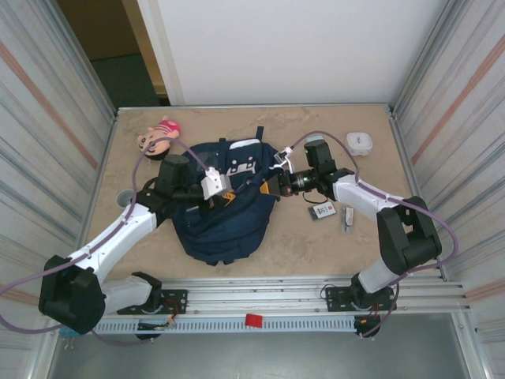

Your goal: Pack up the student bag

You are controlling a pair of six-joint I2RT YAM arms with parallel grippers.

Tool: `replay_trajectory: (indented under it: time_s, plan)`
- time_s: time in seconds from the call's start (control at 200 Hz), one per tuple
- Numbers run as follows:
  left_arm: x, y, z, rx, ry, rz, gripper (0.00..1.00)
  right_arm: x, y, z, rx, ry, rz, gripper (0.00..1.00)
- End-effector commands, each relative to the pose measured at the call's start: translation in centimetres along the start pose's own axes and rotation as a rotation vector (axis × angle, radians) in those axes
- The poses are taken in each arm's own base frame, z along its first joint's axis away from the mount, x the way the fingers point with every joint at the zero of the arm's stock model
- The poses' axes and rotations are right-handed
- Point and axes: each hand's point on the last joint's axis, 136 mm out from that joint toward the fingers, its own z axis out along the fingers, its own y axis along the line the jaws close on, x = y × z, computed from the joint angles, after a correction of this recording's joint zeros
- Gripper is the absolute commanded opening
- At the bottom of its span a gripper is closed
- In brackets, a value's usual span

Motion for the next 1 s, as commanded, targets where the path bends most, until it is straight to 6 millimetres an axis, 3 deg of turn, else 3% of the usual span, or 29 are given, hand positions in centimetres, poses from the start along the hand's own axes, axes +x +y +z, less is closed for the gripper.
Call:
replay_trajectory:
  time_s: [0.0,0.155,0.341,0.436,0.767,0.912,0.992]
  plan:
    - [-3.4,1.3,-1.4,-0.068,-0.114,0.083,0.0,-0.5,1.2,-0.5,-0.004,-0.042,0.013,0.04]
    - [-4.0,0.7,-1.7,-0.044,-0.139,0.098,0.0,-1.2,0.9,-1.5,0.033,-0.091,0.048,0.13]
    - [-4.5,0.2,-2.0,-0.016,-0.164,0.107,0.0,-2.4,-1.5,-3.1,0.075,-0.155,0.143,0.48]
    - [-4.6,0.1,-2.1,-0.007,-0.169,0.106,0.0,-2.9,-2.3,-3.2,0.099,-0.162,0.163,0.5]
    - [-5.0,-0.2,-2.2,0.014,-0.186,0.106,0.0,-4.2,-4.0,-0.9,0.091,-0.109,0.138,0.54]
    - [-5.1,-0.2,-2.3,0.015,-0.183,0.107,0.0,-4.9,-3.4,0.1,0.037,-0.079,0.09,0.55]
    - [-5.1,-0.1,-2.3,0.011,-0.181,0.107,0.0,-4.2,-2.7,0.8,0.01,-0.04,0.064,0.55]
